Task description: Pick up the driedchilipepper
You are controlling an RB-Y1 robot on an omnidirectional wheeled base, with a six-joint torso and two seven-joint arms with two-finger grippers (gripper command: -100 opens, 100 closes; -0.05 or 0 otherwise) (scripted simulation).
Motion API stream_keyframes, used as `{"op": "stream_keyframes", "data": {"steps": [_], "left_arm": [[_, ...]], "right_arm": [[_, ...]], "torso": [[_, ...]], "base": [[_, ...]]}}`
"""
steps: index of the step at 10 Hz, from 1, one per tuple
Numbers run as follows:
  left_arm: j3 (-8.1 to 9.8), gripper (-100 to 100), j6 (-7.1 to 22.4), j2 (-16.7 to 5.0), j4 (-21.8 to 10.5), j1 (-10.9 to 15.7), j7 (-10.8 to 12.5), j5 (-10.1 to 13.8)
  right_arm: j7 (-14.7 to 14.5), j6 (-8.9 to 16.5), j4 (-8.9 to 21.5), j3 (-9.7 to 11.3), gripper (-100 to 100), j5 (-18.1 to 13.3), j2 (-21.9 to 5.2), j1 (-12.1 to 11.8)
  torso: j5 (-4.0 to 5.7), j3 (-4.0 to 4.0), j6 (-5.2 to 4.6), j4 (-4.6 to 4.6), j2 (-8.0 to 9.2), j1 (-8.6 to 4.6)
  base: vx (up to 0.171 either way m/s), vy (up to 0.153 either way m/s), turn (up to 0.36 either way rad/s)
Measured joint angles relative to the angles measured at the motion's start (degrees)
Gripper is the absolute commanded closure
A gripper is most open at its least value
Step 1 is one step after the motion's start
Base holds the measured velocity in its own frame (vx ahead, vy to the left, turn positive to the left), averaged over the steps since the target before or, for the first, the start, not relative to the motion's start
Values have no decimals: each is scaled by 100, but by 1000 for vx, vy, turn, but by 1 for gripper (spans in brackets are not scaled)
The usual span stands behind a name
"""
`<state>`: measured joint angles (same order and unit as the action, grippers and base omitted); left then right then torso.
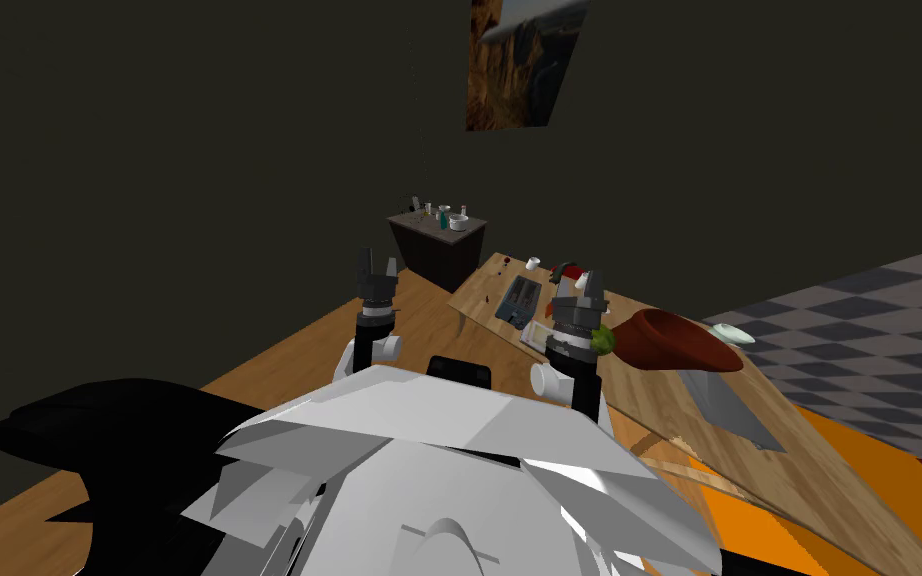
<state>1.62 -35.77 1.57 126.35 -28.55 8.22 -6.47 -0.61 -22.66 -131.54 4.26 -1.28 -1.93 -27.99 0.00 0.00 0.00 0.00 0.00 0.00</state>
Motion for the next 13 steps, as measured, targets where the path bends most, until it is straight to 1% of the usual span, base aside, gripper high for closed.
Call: {"op": "stream_keyframes", "data": {"steps": [4, 5, 6, 8, 9, 11, 12, 13], "left_arm": [[-1, 0, 0, 1, 0, 2, 0, 0], [-1, 0, 0, 1, 0, 2, 0, 0], [-1, 0, 0, 1, 0, 2, 0, 0], [-1, 0, 0, 1, 0, 1, 0, 0], [-1, 0, 0, 1, 0, 2, 0, 0], [-1, 0, 0, 1, 0, 1, 0, 0], [-1, 0, 0, 1, 0, 1, 0, 0], [-1, 0, 0, 1, 0, 0, 0, 0]], "right_arm": [[-194, 189, 240, -5, -100, 28, -502, 121], [-250, 219, 335, 2, -100, 38, -643, 114], [-326, 303, 420, 23, -100, 38, -773, 155], [-484, 407, 714, 77, -100, 39, -1056, 171], [-526, 455, 841, 49, -100, 78, -1272, 144], [-618, 534, 1062, 102, -100, 67, -1423, 170], [-695, 579, 1251, 148, -100, 57, -1547, 217], [-727, 610, 1414, 151, -100, 65, -1624, 268]], "torso": [[-8, -27, 1, -10, 47, 37], [-8, -29, 1, -11, 50, 35], [-7, -30, 1, -12, 52, 30], [-9, -24, 1, -9, 41, 43], [-10, -24, 1, -9, 41, 43], [-7, -15, 0, -6, 24, 32], [-9, -17, 1, -7, 30, 41], [-8, -15, -1, -6, 24, 31]], "base": [[-118, 83, 73], [-137, 79, 87], [-122, 96, 101], [-98, 126, 95], [-75, 85, 31], [-65, 107, 93], [-58, 90, 21], [-32, 83, 67]]}}
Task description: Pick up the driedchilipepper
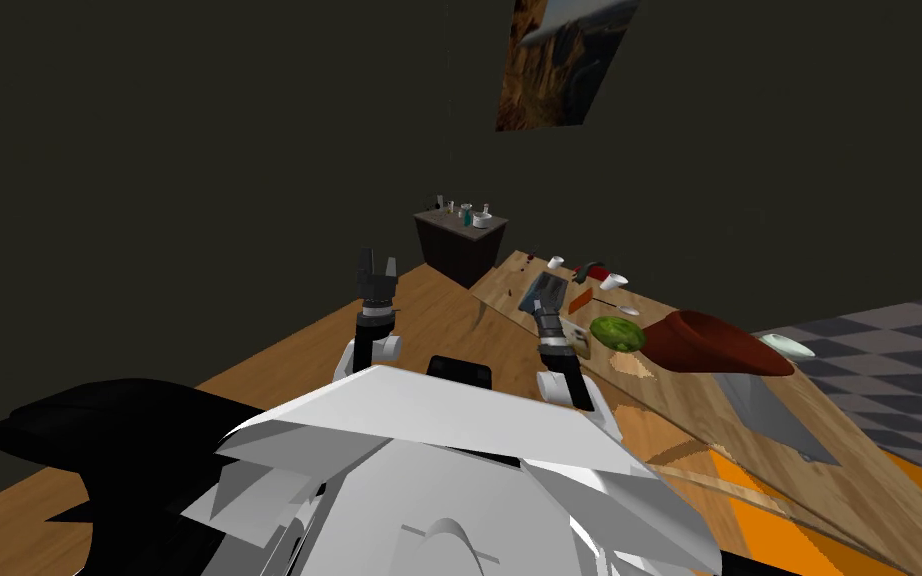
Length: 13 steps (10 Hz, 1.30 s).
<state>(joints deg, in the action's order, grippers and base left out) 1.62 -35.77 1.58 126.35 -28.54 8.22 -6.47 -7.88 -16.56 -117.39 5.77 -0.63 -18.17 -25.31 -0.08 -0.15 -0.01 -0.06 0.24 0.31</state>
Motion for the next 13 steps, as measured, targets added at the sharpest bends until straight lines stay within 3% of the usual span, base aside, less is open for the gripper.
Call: {"op": "stream_keyframes", "data": {"steps": [7, 13], "left_arm": [[0, 0, 0, 0, 0, 0, 0, 0], [0, 0, 0, 0, 0, -1, 0, 0]], "right_arm": [[-286, 258, 1319, 334, -100, -62, -726, 87], [-420, 270, 2399, 614, -100, -142, -1223, 96]], "torso": [[1, 12, 1, 4, -20, -5], [-2, 17, 1, 6, -29, 11]], "base": [[-17, 117, 65], [16, 117, 51]]}}
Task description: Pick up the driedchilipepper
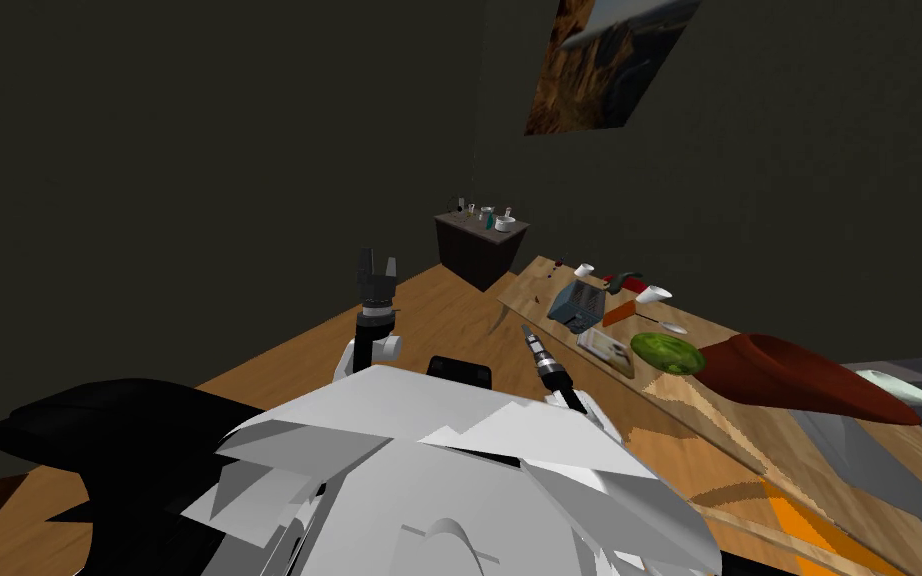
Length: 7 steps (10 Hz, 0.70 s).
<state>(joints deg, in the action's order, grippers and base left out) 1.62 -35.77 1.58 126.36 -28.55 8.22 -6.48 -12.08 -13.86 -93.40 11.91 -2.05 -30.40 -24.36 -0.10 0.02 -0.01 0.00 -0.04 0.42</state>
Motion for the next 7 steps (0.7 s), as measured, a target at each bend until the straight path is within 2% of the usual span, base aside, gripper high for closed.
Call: {"op": "stream_keyframes", "data": {"steps": [2, 4, 7], "left_arm": [[0, 0, 0, 0, 0, 0, 0, 0], [1, 0, 0, -1, 0, 0, 0, 0], [0, 0, 0, 0, 0, -1, 0, 0]], "right_arm": [[-64, 14, 328, 98, -100, -43, -147, -20], [-102, -11, 622, 145, -100, -68, -191, -13], [-99, -5, 1099, 280, -100, -97, -515, 31]], "torso": [[0, 0, 0, 0, 1, 0], [4, 0, -1, -1, 1, -30], [1, 10, 0, 3, -18, -10]], "base": [[26, 120, 48], [28, 52, 35], [69, 96, 50]]}}
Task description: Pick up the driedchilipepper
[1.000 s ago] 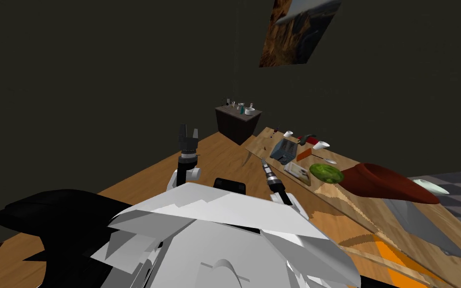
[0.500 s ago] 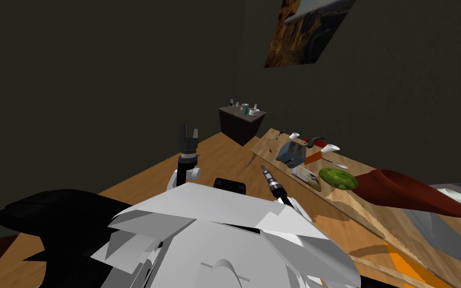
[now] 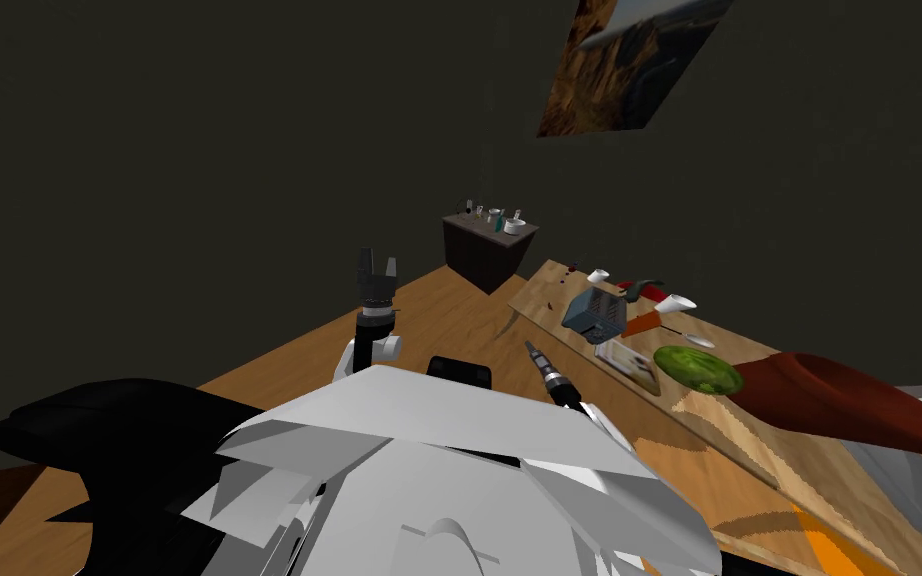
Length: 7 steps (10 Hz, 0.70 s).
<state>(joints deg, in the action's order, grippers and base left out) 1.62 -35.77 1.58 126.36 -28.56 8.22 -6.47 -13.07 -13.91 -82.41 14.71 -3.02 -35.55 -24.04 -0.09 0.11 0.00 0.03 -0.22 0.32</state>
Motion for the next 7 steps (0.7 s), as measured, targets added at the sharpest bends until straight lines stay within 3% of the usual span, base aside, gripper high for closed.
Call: {"op": "stream_keyframes", "data": {"steps": [3, 5, 7], "left_arm": [[0, 0, 0, 0, 0, 0, 0, 0], [1, 0, 0, 0, 0, 0, 0, 0], [1, 0, 0, -1, 0, 0, 0, 0]], "right_arm": [[-80, -105, 717, 123, -100, -76, -127, 69], [-111, -50, 1026, 187, -100, -116, -289, 42], [-90, -135, 1529, 296, -100, -140, -488, 164]], "torso": [[0, 1, -2, 1, 1, -5], [1, 3, -2, 2, -3, -10], [2, 5, -2, 2, -7, -17]], "base": [[83, 98, 60], [93, 77, 54], [116, 69, 57]]}}
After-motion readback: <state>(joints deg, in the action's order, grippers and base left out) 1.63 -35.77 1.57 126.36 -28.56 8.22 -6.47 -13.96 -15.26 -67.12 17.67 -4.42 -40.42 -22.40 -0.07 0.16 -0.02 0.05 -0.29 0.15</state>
